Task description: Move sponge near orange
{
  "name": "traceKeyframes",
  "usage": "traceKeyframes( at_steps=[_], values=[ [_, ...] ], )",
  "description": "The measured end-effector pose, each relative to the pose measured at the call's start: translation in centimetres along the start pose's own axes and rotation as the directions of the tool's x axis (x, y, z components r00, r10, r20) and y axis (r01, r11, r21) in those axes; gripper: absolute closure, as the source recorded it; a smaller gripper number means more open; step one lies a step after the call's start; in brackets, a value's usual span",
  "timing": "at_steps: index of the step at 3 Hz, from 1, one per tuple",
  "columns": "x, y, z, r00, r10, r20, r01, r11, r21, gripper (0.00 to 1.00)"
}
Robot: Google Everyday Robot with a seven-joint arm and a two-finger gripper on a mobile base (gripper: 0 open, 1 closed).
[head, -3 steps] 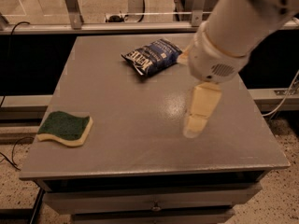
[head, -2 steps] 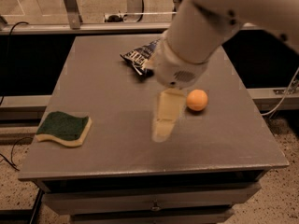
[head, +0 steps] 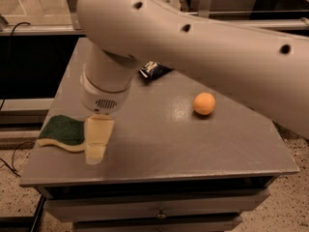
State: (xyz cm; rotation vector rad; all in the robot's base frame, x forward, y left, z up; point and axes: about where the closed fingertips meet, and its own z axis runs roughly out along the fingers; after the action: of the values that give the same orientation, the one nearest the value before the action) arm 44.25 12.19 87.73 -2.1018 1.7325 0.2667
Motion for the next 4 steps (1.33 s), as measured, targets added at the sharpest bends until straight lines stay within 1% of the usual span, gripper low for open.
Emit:
traceKeyframes(
  at_steps=[1, 2, 3, 4],
  values=[
    [-3.9, 0.0, 3.8, 1.000, 0.011, 0.025, -0.010, 0.9997, -0.021, 0.00],
    [-6.3, -0.3, 6.7, 0.999, 0.035, 0.037, -0.034, 0.9990, -0.028, 0.00],
    [-7.3, -1.2, 8.2, 0.997, 0.072, 0.026, -0.071, 0.9971, -0.027, 0.16],
    [-7.3, -2.2, 8.4, 0.994, 0.108, 0.017, -0.108, 0.9940, -0.017, 0.39]
  ],
)
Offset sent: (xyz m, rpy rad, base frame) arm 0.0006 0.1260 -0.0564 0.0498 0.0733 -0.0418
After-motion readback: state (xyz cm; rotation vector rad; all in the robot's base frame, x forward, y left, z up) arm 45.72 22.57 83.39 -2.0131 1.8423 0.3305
